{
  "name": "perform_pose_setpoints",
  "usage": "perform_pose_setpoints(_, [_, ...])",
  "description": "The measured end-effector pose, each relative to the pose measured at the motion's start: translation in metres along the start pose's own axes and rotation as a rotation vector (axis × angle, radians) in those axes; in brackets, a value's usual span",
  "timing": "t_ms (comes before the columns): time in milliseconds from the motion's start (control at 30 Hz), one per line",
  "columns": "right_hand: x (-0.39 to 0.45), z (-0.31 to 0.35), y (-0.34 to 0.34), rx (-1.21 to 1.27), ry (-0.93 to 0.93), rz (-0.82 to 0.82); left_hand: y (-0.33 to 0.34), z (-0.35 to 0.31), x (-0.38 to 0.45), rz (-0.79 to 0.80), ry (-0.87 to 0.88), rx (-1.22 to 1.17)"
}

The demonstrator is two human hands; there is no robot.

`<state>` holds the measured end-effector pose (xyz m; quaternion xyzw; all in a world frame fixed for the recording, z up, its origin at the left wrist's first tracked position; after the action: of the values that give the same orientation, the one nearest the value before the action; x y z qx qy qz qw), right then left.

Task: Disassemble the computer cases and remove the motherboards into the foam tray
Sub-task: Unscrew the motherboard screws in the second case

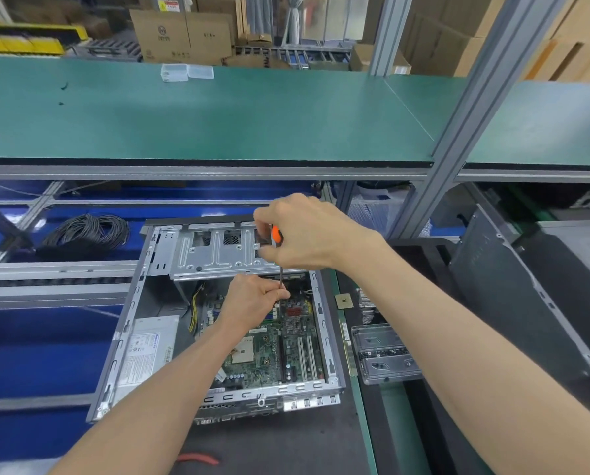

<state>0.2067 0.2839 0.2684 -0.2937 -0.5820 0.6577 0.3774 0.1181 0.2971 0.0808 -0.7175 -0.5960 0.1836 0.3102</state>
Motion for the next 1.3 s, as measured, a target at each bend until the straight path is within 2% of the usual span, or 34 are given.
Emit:
perform_pose_setpoints(100, [0.006,-0.003,-0.002,-0.213,0.113,-0.063,0.001,0.0,0.002,0.004,-0.014,0.008])
perform_pose_setpoints(433, [0.0,-0.002,-0.001,0.106,-0.07,0.133,0.004,0.004,0.004,0.043,-0.003,0.041])
perform_pose_setpoints(533, [0.002,-0.007,-0.003,-0.062,0.023,0.009,0.004,0.002,0.005,0.059,-0.011,0.039])
perform_pose_setpoints(633, [0.006,-0.013,-0.004,-0.203,0.155,-0.03,0.006,0.0,0.007,0.086,-0.01,0.068])
perform_pose_setpoints(867, [0.0,-0.004,-0.003,0.065,-0.083,0.144,0.012,0.003,0.006,0.145,-0.011,0.122])
perform_pose_setpoints(933, [-0.003,-0.001,-0.002,0.123,-0.099,0.165,0.01,0.006,0.005,0.131,-0.021,0.128])
perform_pose_setpoints(1033, [0.0,-0.005,-0.004,-0.091,0.037,0.009,0.01,0.007,0.006,0.133,-0.053,0.118])
perform_pose_setpoints(1100, [0.003,-0.005,-0.005,-0.246,0.128,-0.03,0.012,0.007,0.008,0.159,-0.066,0.127])
perform_pose_setpoints(1167, [0.005,-0.003,-0.004,-0.212,0.119,-0.022,0.013,0.006,0.008,0.172,-0.054,0.16])
perform_pose_setpoints(1300, [0.002,0.004,0.0,-0.052,-0.049,0.101,0.014,0.009,0.007,0.181,-0.04,0.205])
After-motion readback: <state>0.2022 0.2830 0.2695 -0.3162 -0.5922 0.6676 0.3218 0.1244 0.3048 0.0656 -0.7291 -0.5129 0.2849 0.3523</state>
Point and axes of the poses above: each hand's wrist, its own x-axis towards the middle knuckle, its own y-axis out of the palm, z = x × y, the point moved 7 cm from there along x, towards the middle knuckle
